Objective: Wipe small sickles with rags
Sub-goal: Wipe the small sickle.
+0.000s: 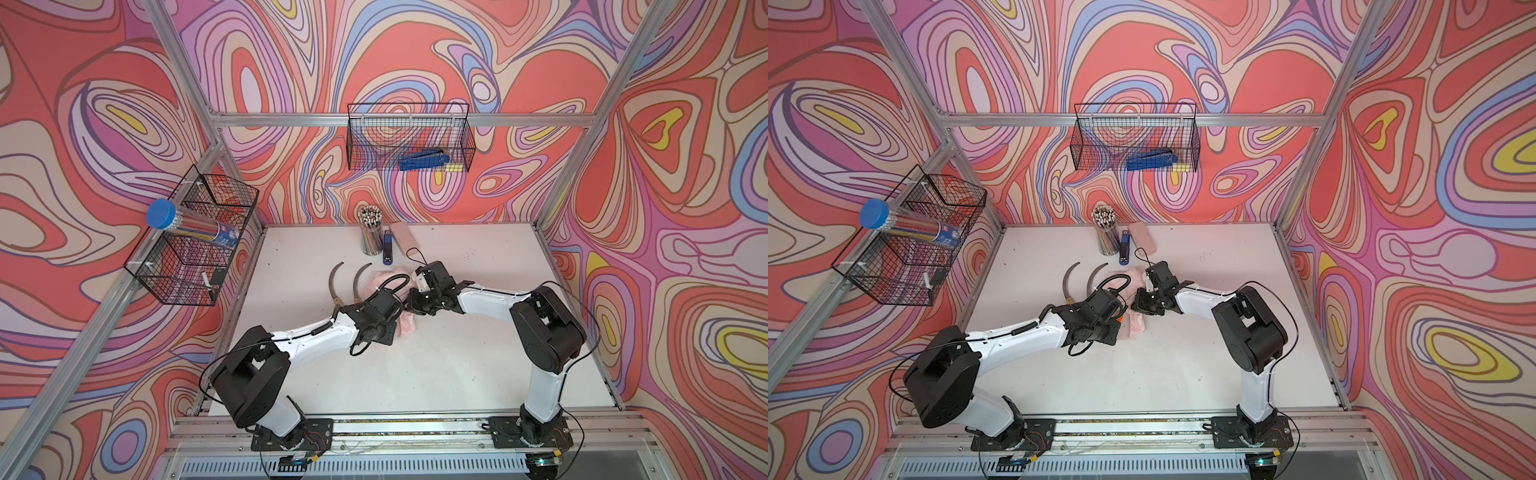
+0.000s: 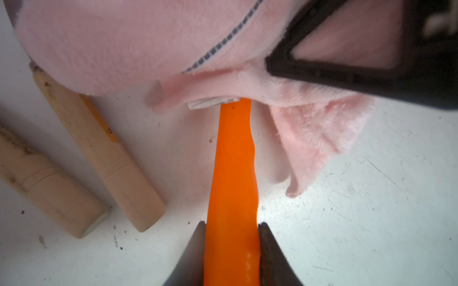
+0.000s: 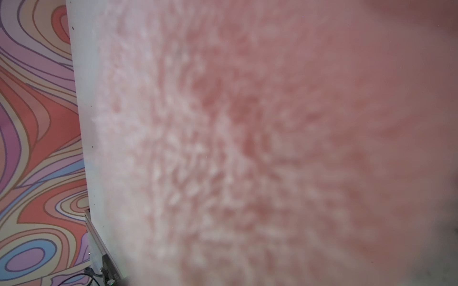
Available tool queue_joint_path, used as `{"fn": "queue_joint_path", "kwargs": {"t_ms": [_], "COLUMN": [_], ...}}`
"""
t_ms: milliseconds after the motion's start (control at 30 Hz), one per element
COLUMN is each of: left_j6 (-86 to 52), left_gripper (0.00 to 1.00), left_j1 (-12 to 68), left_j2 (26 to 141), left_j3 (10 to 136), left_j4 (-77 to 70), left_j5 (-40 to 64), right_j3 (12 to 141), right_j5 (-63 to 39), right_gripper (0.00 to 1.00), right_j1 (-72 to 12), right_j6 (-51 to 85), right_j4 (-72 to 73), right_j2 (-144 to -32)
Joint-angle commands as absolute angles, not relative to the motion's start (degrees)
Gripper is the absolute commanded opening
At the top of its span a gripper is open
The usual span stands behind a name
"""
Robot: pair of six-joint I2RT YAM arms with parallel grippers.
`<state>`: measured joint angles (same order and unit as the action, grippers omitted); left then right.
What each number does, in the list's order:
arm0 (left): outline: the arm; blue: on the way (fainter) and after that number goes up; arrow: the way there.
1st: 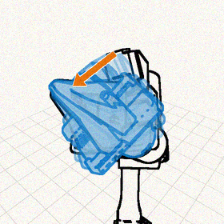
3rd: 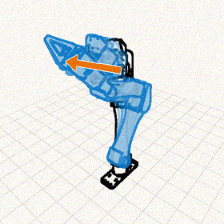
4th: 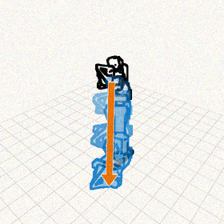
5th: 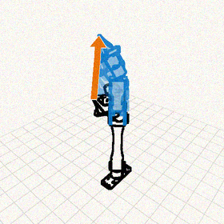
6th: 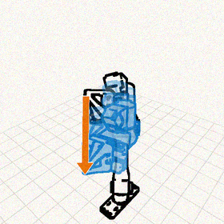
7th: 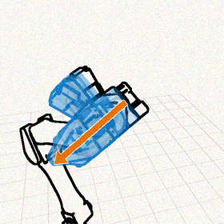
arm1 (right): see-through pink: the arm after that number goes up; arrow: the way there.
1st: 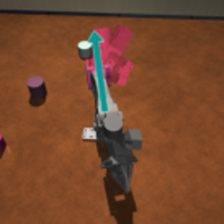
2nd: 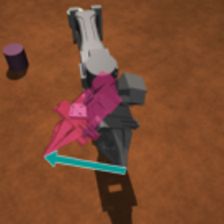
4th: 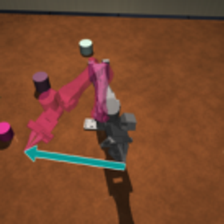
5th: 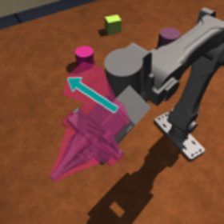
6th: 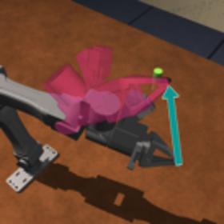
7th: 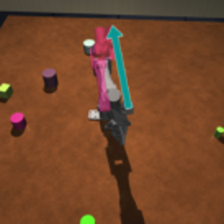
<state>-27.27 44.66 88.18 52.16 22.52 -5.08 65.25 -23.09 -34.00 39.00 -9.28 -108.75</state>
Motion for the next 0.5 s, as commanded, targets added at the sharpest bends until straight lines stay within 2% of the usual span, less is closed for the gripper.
{"fn": "queue_joint_path", "kwargs": {"t_ms": [0, 200, 467], "left_j6": [-27.84, -28.0, -27.99], "left_gripper": [0.0, 0.0, 0.0], "left_j1": [44.43, 44.47, 44.47], "left_j2": [88.43, 90.32, 90.41], "left_j3": [53.25, 54.35, 54.34], "left_j4": [21.31, 22.24, 22.06], "left_j5": [-7.39, -7.67, -7.2], "right_j3": [67.52, 65.97, 65.77], "right_j5": [-22.55, -26.63, -28.99], "right_gripper": [0.0, 0.0, 0.0], "right_j1": [-38.9, -42.25, -40.96], "right_j6": [36.0, 37.04, 38.35], "right_j4": [-11.84, -7.55, -6.21], "right_j2": [-107.05, -104.99, -108.15]}}
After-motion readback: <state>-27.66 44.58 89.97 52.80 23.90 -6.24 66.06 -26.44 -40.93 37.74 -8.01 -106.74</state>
